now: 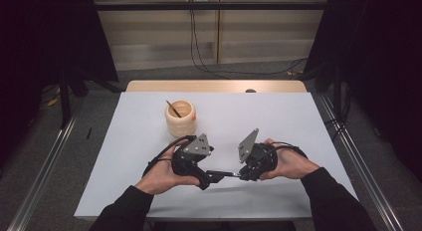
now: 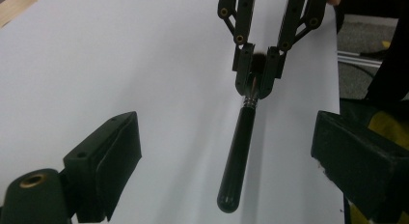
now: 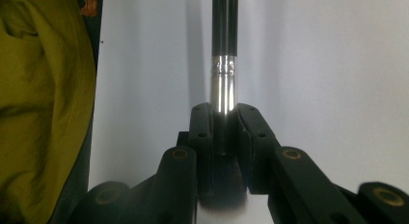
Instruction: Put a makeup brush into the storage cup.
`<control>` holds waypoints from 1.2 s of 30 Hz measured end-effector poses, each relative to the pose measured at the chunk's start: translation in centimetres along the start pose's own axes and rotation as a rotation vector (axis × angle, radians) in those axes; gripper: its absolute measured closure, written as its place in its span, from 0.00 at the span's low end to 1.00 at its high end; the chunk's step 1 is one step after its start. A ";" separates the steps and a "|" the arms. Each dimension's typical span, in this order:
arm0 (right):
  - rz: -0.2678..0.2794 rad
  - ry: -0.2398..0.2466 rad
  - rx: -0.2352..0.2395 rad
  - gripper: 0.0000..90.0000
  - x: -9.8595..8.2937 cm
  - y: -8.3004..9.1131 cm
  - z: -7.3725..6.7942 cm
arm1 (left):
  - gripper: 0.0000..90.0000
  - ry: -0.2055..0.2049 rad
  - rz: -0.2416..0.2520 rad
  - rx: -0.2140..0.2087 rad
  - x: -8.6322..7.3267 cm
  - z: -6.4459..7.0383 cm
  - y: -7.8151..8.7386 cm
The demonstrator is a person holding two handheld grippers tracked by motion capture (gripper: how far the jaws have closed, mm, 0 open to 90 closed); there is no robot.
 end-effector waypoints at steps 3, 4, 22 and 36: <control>-0.006 -0.006 0.003 0.87 0.2 -0.2 -0.1 | 0.11 -0.004 -0.043 -0.020 -0.1 0.0 -0.5; -0.009 0.001 0.000 0.87 0.2 -0.3 -0.1 | 0.11 -0.013 -0.059 -0.022 -0.2 0.0 -0.6; -0.011 0.012 -0.004 0.87 0.3 -0.2 -0.3 | 0.41 0.000 -0.222 -0.080 -0.1 -0.3 -1.4; -0.009 0.030 -0.007 0.87 0.8 -0.3 -0.5 | 0.73 -0.017 -0.228 -0.157 0.3 -0.1 -2.1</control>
Point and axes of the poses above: each handheld gripper's, and its own axes: y roughly backward along the jaws, x roughly out of its top, z roughly to its right, the point moved 2 cm from there along -y, roughly forward along the jaws, and after that the axes turned 4 degrees about -z, right-handed, at the moved point
